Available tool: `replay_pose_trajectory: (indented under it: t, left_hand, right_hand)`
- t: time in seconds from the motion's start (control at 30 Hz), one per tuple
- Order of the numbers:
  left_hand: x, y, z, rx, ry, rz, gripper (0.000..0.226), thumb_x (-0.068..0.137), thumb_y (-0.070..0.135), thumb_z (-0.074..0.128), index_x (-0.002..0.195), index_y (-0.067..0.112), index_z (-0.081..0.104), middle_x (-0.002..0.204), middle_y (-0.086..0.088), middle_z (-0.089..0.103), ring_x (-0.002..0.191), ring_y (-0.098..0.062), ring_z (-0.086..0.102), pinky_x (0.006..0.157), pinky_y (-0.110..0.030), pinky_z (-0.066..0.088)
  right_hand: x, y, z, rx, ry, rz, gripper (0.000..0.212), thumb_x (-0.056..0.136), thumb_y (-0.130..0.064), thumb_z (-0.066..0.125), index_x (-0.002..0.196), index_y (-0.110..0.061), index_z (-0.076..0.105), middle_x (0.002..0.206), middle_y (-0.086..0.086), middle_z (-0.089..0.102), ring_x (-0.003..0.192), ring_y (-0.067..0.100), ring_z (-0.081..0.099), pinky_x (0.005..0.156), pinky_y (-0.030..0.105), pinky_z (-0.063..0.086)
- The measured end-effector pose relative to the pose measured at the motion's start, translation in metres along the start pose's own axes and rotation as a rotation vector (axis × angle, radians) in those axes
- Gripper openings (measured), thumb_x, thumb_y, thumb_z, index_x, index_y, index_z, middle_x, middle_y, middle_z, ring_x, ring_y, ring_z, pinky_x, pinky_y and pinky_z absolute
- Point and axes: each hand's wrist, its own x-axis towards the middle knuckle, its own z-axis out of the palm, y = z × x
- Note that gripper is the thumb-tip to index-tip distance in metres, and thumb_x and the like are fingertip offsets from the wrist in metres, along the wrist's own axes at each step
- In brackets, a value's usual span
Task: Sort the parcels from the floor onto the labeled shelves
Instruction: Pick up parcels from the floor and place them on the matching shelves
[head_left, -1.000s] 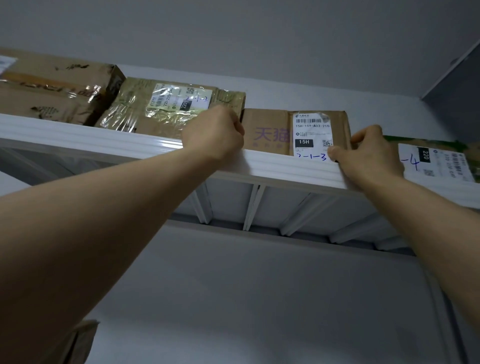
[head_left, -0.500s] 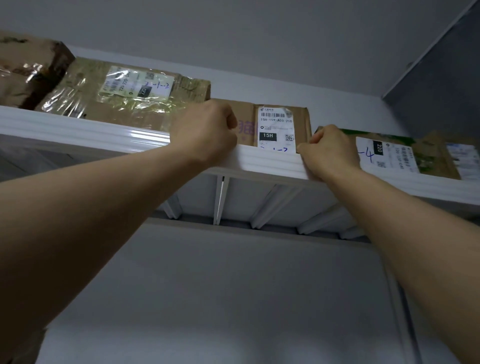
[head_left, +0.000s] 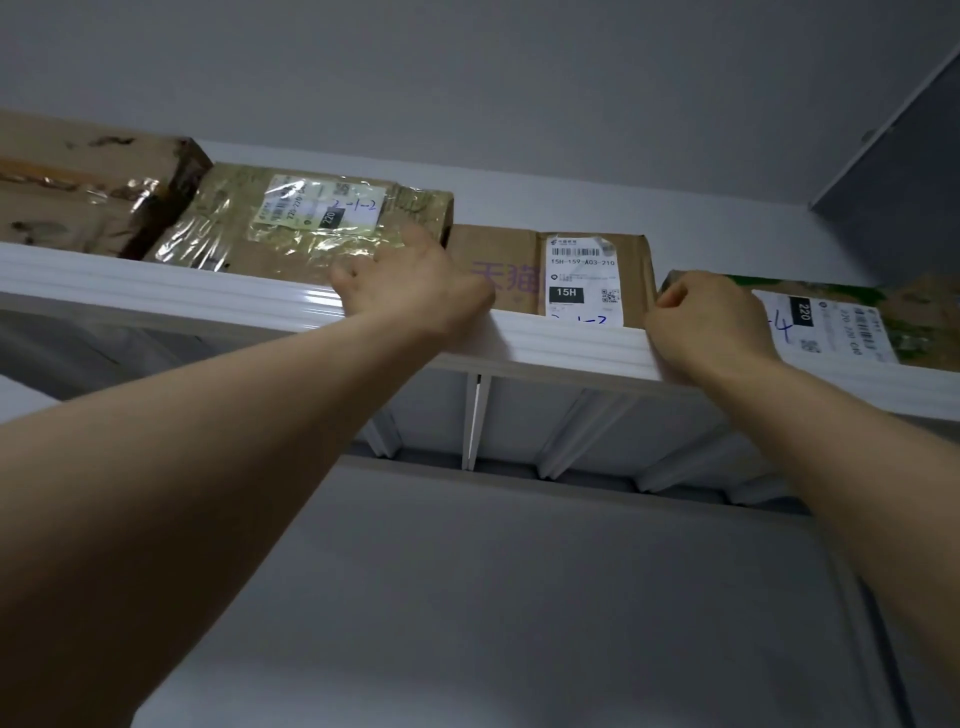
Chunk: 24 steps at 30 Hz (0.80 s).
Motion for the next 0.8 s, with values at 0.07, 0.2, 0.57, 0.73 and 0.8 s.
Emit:
replay_pose_trajectory:
  t: [0.07,0.2,0.57,0.73,0.8]
  left_hand:
    - [-0.002,0.0,0.0,-0.021,0.016,0.01,0.096,0.066,0.04,0.048,0.151,0.008,0.017,0.133,-0.021,0.053,0.128,-0.043,0.043,0.109,-0.055,0.018]
    - [-0.009,0.01,0.004,-0.085,0.092,0.13,0.066,0.072,0.033,0.057,0.131,0.01,0.039,0.133,-0.018,0.047,0.126,-0.038,0.04,0.101,-0.05,0.026]
    - [-0.041,0.104,0.037,-0.195,-0.115,0.628,0.056,0.093,0.029,0.056,0.144,0.022,0.034,0.146,-0.003,0.045,0.135,-0.029,0.034,0.107,-0.048,0.029]
    - [-0.058,0.147,0.058,-0.115,-0.161,0.776,0.058,0.097,0.032,0.052,0.149,0.025,0.028,0.15,-0.005,0.039,0.137,-0.028,0.032,0.111,-0.05,0.024]
    - [-0.057,0.156,0.063,-0.084,-0.155,0.818,0.059,0.097,0.035,0.05,0.15,0.026,0.026,0.151,-0.005,0.038,0.138,-0.027,0.031,0.111,-0.049,0.023]
  right_hand:
    - [-0.001,-0.001,0.0,0.004,-0.01,-0.003,0.016,0.091,-0.009,0.054,0.093,-0.009,0.07,0.095,0.01,0.069,0.085,0.027,0.059,0.073,0.033,0.043]
    - [-0.002,0.001,-0.007,0.056,-0.04,0.02,0.02,0.09,-0.009,0.053,0.095,-0.006,0.072,0.098,0.013,0.069,0.091,0.03,0.062,0.071,0.034,0.045]
    - [0.016,0.074,-0.057,0.165,0.14,0.076,0.025,0.094,-0.004,0.047,0.105,-0.014,0.067,0.103,-0.001,0.058,0.098,0.018,0.055,0.08,0.028,0.043]
    - [0.032,0.117,-0.073,0.149,0.194,0.192,0.027,0.091,-0.007,0.046,0.106,-0.018,0.066,0.109,-0.002,0.064,0.099,0.02,0.058,0.072,0.026,0.042]
    - [0.04,0.131,-0.077,0.158,0.215,0.241,0.026,0.091,-0.007,0.047,0.105,-0.02,0.065,0.113,0.0,0.065,0.103,0.022,0.059,0.081,0.032,0.046]
